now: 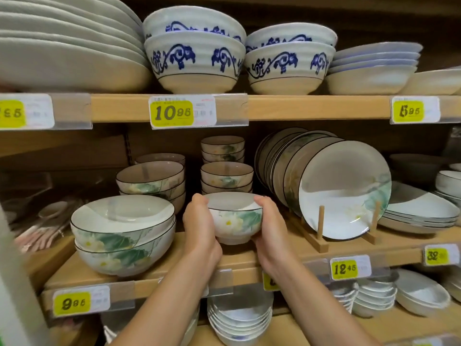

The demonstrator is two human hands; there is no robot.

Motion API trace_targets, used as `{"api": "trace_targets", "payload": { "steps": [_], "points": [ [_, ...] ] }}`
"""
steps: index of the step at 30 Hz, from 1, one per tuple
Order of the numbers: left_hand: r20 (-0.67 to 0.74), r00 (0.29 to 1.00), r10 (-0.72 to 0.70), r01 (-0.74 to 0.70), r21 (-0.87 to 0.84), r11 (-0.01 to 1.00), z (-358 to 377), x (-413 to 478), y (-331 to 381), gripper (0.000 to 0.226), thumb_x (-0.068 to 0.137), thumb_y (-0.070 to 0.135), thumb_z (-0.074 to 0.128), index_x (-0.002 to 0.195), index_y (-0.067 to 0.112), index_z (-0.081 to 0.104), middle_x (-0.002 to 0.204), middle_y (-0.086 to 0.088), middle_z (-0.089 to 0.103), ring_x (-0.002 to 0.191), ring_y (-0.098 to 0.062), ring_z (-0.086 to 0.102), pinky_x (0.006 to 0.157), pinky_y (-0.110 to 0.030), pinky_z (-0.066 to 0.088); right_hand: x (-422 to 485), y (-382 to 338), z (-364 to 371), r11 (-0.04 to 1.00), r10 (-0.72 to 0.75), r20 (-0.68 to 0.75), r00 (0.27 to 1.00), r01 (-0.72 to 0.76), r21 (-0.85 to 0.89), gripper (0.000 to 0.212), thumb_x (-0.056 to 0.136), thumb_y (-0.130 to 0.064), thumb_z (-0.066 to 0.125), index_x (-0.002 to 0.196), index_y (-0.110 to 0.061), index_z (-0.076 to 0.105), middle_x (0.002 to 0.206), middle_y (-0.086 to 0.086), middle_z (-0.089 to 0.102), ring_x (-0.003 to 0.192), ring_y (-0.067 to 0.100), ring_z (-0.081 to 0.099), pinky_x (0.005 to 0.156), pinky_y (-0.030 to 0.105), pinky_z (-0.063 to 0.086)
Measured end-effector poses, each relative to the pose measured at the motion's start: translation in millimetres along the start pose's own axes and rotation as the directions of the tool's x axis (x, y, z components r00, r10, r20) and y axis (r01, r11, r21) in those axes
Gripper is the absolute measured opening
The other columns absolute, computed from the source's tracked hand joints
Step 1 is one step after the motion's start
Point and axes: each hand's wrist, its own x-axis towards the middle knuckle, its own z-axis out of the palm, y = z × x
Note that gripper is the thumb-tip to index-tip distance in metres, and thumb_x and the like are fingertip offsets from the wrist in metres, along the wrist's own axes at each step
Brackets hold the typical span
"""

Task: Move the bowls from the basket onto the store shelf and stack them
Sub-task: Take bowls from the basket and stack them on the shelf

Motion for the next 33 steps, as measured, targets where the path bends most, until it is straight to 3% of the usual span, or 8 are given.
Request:
{"api": "trace_targets", "payload": {
  "steps": [5,8,11,17,20,26,29,33],
  "points": [
    [0.057,0.979,0.198,-0.202,0.092,0.975,4.6,1.0,7.8,0.046,0.076,0.038,0.05,0.116,0.016,0.054,0.106,-0.01,0.067,0.092,-0.021,0.068,0.066,-0.031,0.053,16.8,-24.7,9.3,0.996,-0.075,-0.077,0.994,0.071,-0.044,0.034,0.08,-0.044,0.045,0.095,-0.025,0.069,0.099,0.005,0.073,0.097,0.021,0.068,0.086,0.042,0.054],
    [0.102,0.952,0.29,-0.303,0.154,0.94,23.5,10.1,25.7,0.057,0.07,0.05,0.042,0.113,0.018,0.062,0.11,-0.007,0.07,0.099,-0.02,0.066,0.087,-0.039,0.054,38.2,-52.4,21.4,0.985,-0.156,-0.098,0.983,0.148,-0.086,0.04,0.079,-0.046,0.04,0.1,-0.022,0.065,0.096,0.005,0.073,0.09,0.018,0.069,0.073,0.033,0.056],
    [0.113,0.932,0.345,-0.361,0.17,0.917,50.7,32.2,39.2,0.072,0.075,0.061,0.036,0.133,0.023,0.055,0.135,-0.002,0.058,0.124,-0.023,0.053,0.109,-0.041,0.039,69.1,-72.2,36.5,0.987,-0.159,-0.135,0.978,0.158,-0.016,0.044,0.091,-0.042,0.04,0.12,-0.015,0.06,0.11,0.008,0.068,0.099,0.023,0.064,0.083,0.033,0.052],
    [0.032,0.902,0.431,-0.431,0.154,0.889,71.9,76.9,42.7,0.035,0.099,0.039,0.037,0.116,0.02,0.061,0.129,-0.012,0.06,0.119,-0.029,0.053,0.104,-0.039,0.039,119.6,-65.2,41.0,0.959,-0.28,-0.103,0.954,0.274,-0.07,0.038,0.098,-0.034,0.035,0.119,-0.014,0.06,0.111,0.008,0.066,0.101,0.022,0.06,0.085,0.032,0.048],
    [0.046,0.872,0.488,-0.489,0.163,0.857,73.7,89.1,34.3,0.04,0.101,0.038,0.034,0.126,0.017,0.057,0.132,-0.012,0.058,0.121,-0.027,0.051,0.108,-0.039,0.036,136.4,-56.2,39.7,0.952,-0.292,-0.076,0.953,0.283,-0.113,0.033,0.099,-0.034,0.034,0.11,-0.022,0.062,0.104,0.003,0.068,0.099,0.018,0.061,0.093,0.036,0.048],
    [0.054,0.879,0.473,-0.472,0.221,0.853,68.5,113.3,19.0,0.042,0.102,0.039,0.032,0.131,0.018,0.053,0.135,-0.007,0.055,0.126,-0.026,0.048,0.112,-0.039,0.032,150.3,-38.0,35.7,0.915,-0.342,-0.041,0.939,0.323,-0.242,0.046,0.094,-0.041,0.03,0.118,-0.018,0.061,0.105,0.003,0.066,0.099,0.017,0.06,0.079,0.027,0.045],
    [0.06,0.887,0.458,-0.458,0.255,0.852,63.6,121.5,8.6,0.038,0.102,0.041,0.029,0.129,0.028,0.052,0.127,-0.001,0.056,0.123,-0.024,0.049,0.1,-0.029,0.032,153.9,-26.5,35.4,0.934,-0.281,-0.057,0.958,0.259,-0.247,0.054,0.085,-0.047,0.027,0.114,-0.018,0.062,0.107,0.006,0.067,0.098,0.019,0.061,0.083,0.031,0.047],
    [0.017,0.871,0.492,-0.467,0.344,0.815,59.4,131.1,-0.4,0.045,0.101,0.042,0.028,0.134,0.023,0.052,0.136,-0.006,0.055,0.124,-0.025,0.049,0.109,-0.039,0.034,157.7,-19.5,36.5,0.956,-0.233,-0.11,0.966,0.207,-0.206,0.045,0.087,-0.045,0.029,0.103,-0.02,0.062,0.103,0.007,0.067,0.097,0.023,0.061,0.095,0.042,0.048]
  ]
}}
